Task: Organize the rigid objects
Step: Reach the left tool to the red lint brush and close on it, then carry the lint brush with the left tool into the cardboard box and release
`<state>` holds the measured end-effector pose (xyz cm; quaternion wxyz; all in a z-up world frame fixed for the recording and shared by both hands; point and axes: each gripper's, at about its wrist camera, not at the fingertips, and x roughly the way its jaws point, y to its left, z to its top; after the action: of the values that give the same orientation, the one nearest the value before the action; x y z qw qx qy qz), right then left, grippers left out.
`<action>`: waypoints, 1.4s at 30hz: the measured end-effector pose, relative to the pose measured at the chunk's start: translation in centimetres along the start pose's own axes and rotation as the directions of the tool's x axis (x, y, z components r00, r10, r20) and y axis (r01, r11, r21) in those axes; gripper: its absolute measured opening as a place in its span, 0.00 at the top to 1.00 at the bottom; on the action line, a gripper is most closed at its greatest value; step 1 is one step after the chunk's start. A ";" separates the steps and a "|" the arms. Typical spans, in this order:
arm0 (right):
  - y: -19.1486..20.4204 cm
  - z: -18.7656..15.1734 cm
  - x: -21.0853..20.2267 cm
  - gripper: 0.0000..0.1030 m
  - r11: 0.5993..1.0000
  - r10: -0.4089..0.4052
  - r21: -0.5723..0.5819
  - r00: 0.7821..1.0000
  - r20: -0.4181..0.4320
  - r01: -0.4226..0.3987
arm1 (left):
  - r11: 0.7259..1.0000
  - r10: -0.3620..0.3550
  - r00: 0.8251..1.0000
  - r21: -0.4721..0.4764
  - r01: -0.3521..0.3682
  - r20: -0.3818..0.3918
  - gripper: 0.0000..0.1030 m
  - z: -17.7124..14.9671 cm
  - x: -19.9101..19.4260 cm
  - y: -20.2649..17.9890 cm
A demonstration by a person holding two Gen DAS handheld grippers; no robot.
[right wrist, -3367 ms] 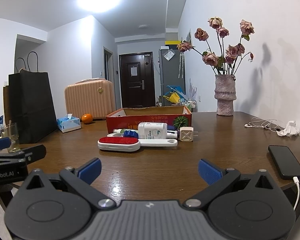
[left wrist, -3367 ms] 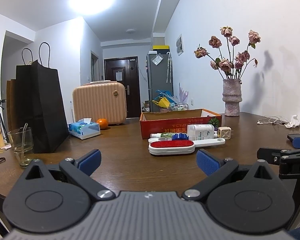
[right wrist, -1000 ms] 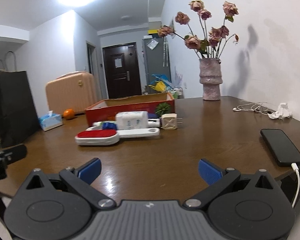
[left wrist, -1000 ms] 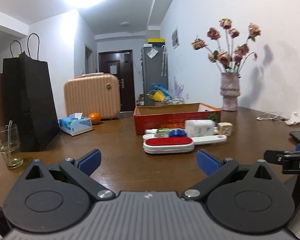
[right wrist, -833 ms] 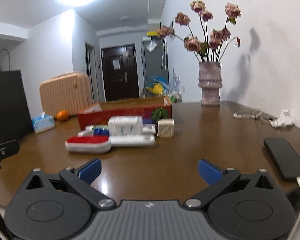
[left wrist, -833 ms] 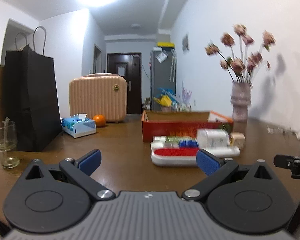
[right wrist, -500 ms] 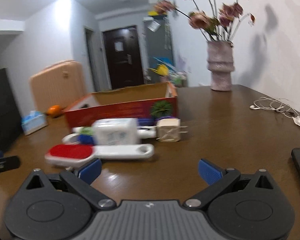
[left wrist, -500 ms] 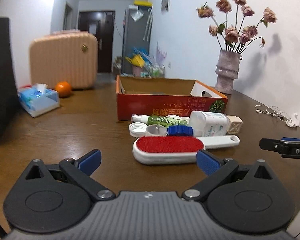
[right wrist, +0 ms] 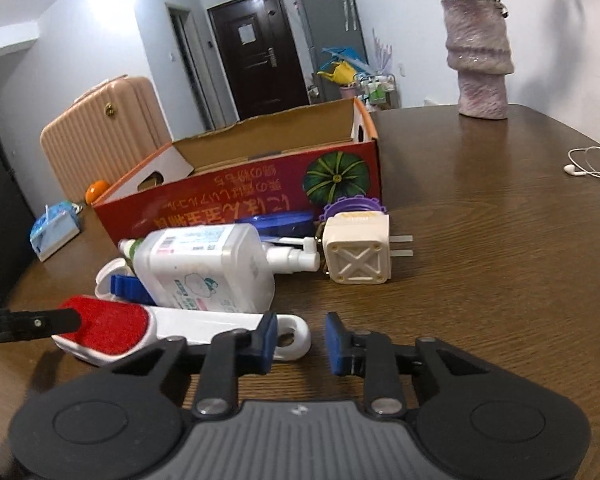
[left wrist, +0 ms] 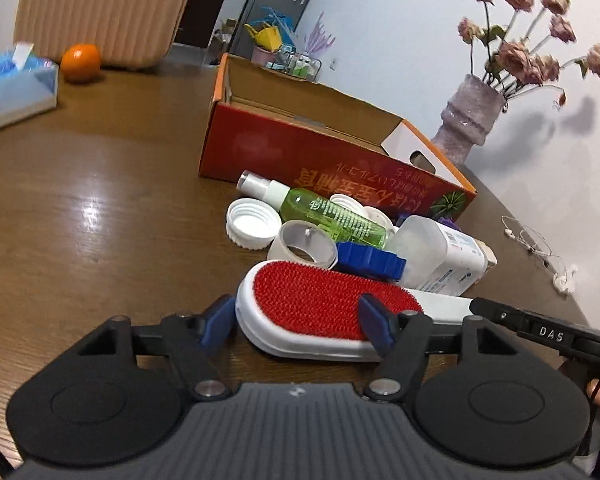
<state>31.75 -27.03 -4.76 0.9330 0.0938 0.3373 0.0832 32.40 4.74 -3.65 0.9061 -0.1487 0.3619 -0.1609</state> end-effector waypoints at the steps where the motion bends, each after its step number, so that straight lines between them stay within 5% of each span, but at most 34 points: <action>1: -0.2 0.1 0.2 0.78 1.000 -0.004 0.003 1.000 -0.003 0.004 | 1.000 -0.016 1.000 -0.022 0.016 0.000 0.34 -0.1 0.1 0.2; 5: -1.0 -0.1 0.4 0.79 0.999 0.008 0.049 1.000 -0.003 -0.008 | 0.999 -0.025 0.999 -0.045 0.026 0.024 0.40 -1.0 -0.8 0.1; 7: -1.1 -0.5 -0.1 0.88 0.998 0.017 0.068 1.000 0.000 -0.017 | 0.999 -0.022 0.999 -0.034 0.023 0.030 0.41 -1.9 -1.8 -0.8; 15: -1.4 -3.7 -5.7 0.89 0.997 0.014 0.080 0.999 0.045 -0.018 | 0.999 -0.034 0.997 0.005 0.034 0.066 0.45 -5.0 -6.8 -3.4; 20: -1.2 -2.1 -8.3 0.89 0.996 0.030 0.075 0.990 0.134 -0.040 | 0.998 -0.056 0.985 0.032 0.052 0.162 0.46 -1.6 -8.0 -5.0; 25: -0.5 4.1 -7.2 0.89 0.999 0.018 0.032 0.980 0.201 -0.025 | 0.994 -0.097 0.971 0.075 0.083 0.218 0.46 5.7 -5.1 -5.3; 29: -1.4 10.8 -3.1 0.89 0.995 0.052 0.072 0.979 0.196 -0.067 | 0.991 -0.105 0.963 0.102 0.082 0.247 0.46 12.7 -0.6 -4.5; 34: -2.9 18.9 6.4 0.91 0.987 0.052 0.143 0.992 0.119 -0.069 | 1.000 -0.028 0.982 0.012 0.026 0.186 0.46 19.8 8.4 -2.0; 42: -4.0 25.2 19.9 0.91 0.976 0.044 0.215 0.998 -0.046 -0.033 | 0.992 0.102 0.992 -0.085 -0.096 0.068 0.47 24.2 17.7 1.9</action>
<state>63.45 -29.56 1.13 0.9069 0.1982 0.3657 0.0668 61.91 3.07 1.64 0.9185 -0.1731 0.3424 -0.0953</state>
